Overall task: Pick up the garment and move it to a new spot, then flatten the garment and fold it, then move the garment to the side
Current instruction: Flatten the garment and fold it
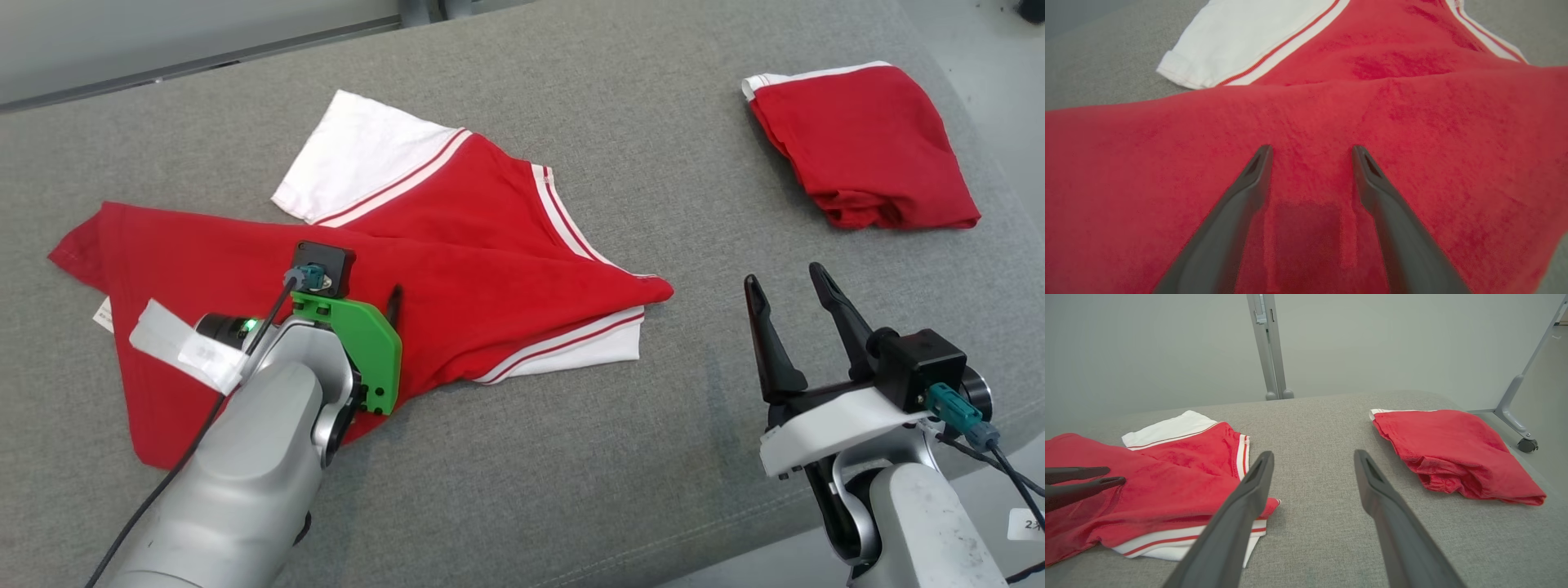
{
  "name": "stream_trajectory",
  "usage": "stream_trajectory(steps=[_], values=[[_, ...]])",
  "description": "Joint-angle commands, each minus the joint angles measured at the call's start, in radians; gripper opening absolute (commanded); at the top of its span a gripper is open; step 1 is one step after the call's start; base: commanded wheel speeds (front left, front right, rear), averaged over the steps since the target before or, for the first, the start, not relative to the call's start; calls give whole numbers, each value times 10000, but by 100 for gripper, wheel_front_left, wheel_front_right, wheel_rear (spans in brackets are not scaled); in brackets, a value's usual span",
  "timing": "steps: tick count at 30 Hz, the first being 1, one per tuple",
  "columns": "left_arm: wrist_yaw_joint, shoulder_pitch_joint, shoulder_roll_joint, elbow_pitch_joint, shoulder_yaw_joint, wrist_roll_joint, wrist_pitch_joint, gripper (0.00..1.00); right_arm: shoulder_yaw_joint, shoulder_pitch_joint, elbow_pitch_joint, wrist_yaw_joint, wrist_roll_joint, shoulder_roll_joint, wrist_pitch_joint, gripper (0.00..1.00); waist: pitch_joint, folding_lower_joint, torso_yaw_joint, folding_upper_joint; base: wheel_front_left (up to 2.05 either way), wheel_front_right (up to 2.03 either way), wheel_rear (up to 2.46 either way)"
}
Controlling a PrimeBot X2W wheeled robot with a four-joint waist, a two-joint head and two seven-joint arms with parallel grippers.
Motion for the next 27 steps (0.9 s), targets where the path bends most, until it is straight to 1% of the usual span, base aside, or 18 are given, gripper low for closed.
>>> stream_trajectory(steps=[1,2,3,4,6,7,8,9,10,13,17,20,27], values=[[-45,-120,23,92,-22,99,25,98,17,-112,27,-3,66,-28,-71,100,234,0,-223,-1,0,0,0],[-88,-237,24,271,-90,144,99,71,16,-126,49,-3,70,-29,-92,100,270,0,-252,-1,0,0,0],[-129,-337,16,432,-161,173,201,49,22,-148,77,-3,73,-31,-119,100,302,0,-281,-1,0,0,0],[-192,-409,-11,602,-209,196,299,43,25,-177,99,-3,72,-29,-133,100,325,0,-301,-1,0,0,0],[-222,-514,-40,908,-264,210,424,37,32,-244,128,-3,74,-29,-159,100,370,0,-332,-1,0,0,0],[-228,-558,-50,1054,-301,220,458,32,38,-267,141,-3,78,-28,-181,100,389,0,-345,-1,0,0,0],[-246,-596,-56,1187,-321,218,478,23,43,-286,147,-3,83,-28,-194,100,407,0,-356,-1,0,0,0],[-268,-642,-56,1310,-333,220,477,2,46,-295,153,-3,87,-28,-210,100,424,0,-366,-1,0,0,0],[-282,-704,-63,1419,-348,227,431,0,47,-304,157,-3,93,-29,-216,100,442,0,-375,-1,0,0,0],[-236,-922,-52,1688,-410,306,239,0,66,-322,180,-3,117,-29,-260,100,485,0,-386,-1,0,0,0],[2,-1380,71,1802,-391,434,-437,0,49,-388,211,-3,118,-29,-297,100,555,0,-364,-1,0,0,0],[264,-1816,140,1844,-436,658,-1073,0,34,-424,199,-3,134,-29,-337,100,636,0,-353,-1,0,0,0],[654,-2766,444,2222,-490,964,-2031,0,107,-551,189,-3,161,-29,-356,100,870,0,-424,-1,0,0,0]])
